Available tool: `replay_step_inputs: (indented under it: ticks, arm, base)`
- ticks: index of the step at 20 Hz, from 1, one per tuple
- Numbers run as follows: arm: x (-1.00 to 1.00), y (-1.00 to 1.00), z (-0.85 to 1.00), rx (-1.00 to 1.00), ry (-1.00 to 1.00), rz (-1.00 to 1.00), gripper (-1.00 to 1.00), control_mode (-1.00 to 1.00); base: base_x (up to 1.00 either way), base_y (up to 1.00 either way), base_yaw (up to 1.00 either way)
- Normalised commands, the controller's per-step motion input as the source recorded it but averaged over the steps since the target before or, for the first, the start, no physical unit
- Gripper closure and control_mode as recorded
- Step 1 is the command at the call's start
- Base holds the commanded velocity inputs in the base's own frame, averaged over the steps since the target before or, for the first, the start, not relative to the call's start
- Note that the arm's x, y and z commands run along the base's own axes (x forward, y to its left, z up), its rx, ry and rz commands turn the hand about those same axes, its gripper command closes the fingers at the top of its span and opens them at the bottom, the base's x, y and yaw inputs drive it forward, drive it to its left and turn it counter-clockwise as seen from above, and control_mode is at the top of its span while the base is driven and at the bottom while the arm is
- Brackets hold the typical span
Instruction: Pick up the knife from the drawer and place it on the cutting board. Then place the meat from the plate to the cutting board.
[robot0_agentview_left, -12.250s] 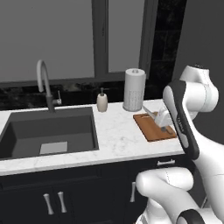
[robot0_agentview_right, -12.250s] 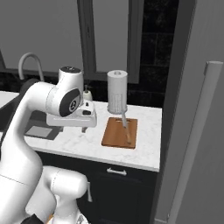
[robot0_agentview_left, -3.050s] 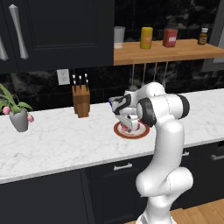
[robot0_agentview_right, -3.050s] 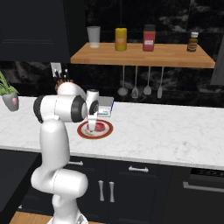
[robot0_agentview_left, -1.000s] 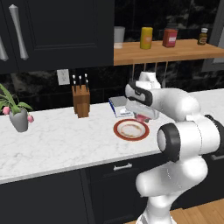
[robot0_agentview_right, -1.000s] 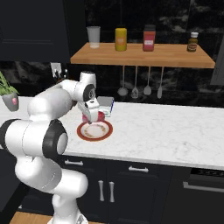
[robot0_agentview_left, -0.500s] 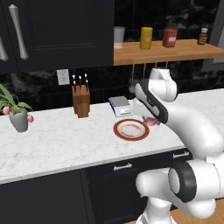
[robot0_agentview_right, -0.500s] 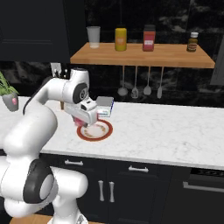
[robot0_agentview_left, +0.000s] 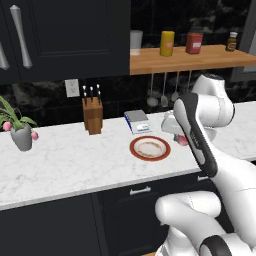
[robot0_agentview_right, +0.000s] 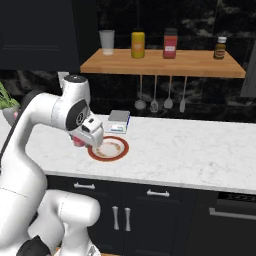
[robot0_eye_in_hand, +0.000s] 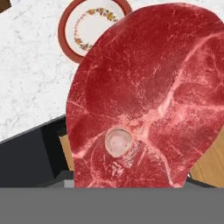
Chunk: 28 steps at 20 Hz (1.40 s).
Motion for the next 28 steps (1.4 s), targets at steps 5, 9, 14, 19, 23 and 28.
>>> replay_step_inputs:
  ticks: [5,9,14,19,23,28]
  arm:
    - [-0.66,0.0,0.32,0.1,-0.07,0.1,1.0,-1.0]
    - [-0.11,0.0,0.04,0.02,-0.01,0.01,1.0,1.0]
    - [0.0,0.0,0.0,0.0,0.0,0.0,1.0,1.0]
    - [0.0,0.0,0.0,0.0,0.0,0.0,1.0,1.0]
    - [0.0,0.0,0.0,0.0,0.0,0.0,1.0,1.0]
    - [0.0,0.0,0.0,0.0,0.0,0.0,1.0,1.0]
  base:
    - [0.0,0.0,0.0]
    - [-0.23,0.0,0.02]
    - [-0.2,-0.21,0.03]
    - [-0.01,-0.8,0.02]
    - [-0.17,-0.92,0.06]
    - [-0.3,-0.98,0.11]
